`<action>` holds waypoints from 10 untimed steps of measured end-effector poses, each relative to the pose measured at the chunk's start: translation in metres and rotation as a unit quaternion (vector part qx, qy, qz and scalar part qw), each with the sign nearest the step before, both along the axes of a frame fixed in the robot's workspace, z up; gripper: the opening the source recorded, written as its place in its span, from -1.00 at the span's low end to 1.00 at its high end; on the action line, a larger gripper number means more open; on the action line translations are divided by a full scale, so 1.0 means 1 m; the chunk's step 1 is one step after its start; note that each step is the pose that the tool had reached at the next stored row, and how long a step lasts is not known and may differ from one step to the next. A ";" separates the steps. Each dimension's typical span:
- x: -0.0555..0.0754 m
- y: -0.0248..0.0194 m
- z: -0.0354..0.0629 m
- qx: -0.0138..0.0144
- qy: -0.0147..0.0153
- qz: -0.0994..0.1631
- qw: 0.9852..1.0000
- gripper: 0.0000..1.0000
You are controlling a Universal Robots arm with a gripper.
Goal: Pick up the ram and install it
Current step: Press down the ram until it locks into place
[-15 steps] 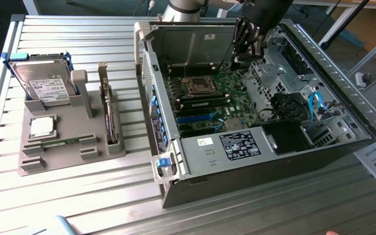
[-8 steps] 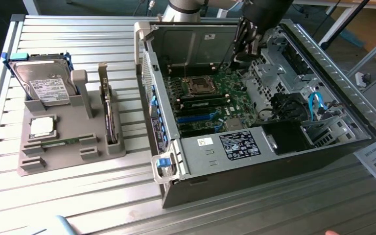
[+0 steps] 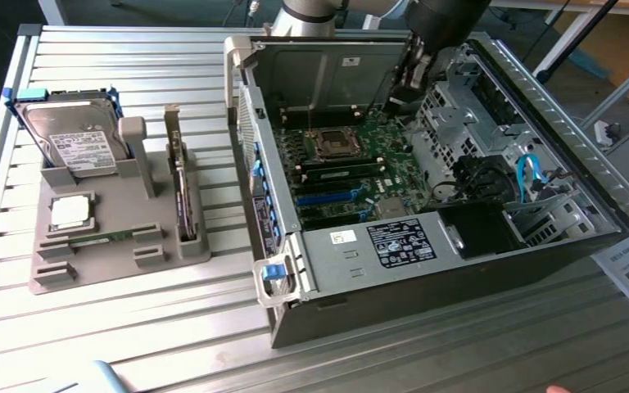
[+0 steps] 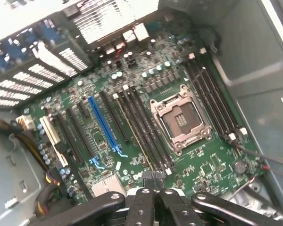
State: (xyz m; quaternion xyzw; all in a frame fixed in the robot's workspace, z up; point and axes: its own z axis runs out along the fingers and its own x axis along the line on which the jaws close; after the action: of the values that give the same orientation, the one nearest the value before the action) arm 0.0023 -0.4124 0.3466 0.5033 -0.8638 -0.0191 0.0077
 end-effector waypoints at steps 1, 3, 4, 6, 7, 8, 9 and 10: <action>0.000 0.0000 0.0000 0.000 0.000 -0.010 1.000 -0.80; 0.000 0.0000 0.0000 0.000 0.000 -0.028 1.000 -0.80; 0.000 0.0000 0.0000 0.000 0.000 -0.038 0.999 -0.80; 0.000 0.0000 0.0000 -0.001 0.000 -0.060 0.998 -0.80; 0.000 0.0000 0.0000 -0.001 0.000 -0.071 0.997 -0.80; 0.000 0.0000 0.0000 -0.001 0.000 -0.080 0.997 -0.80; 0.000 0.0000 0.0000 -0.001 0.000 -0.094 0.996 -0.80; 0.000 0.0000 0.0000 -0.002 0.000 -0.111 0.994 -0.80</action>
State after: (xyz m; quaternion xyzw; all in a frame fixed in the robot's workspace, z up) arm 0.0023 -0.4124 0.3466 0.4045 -0.9144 -0.0184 0.0064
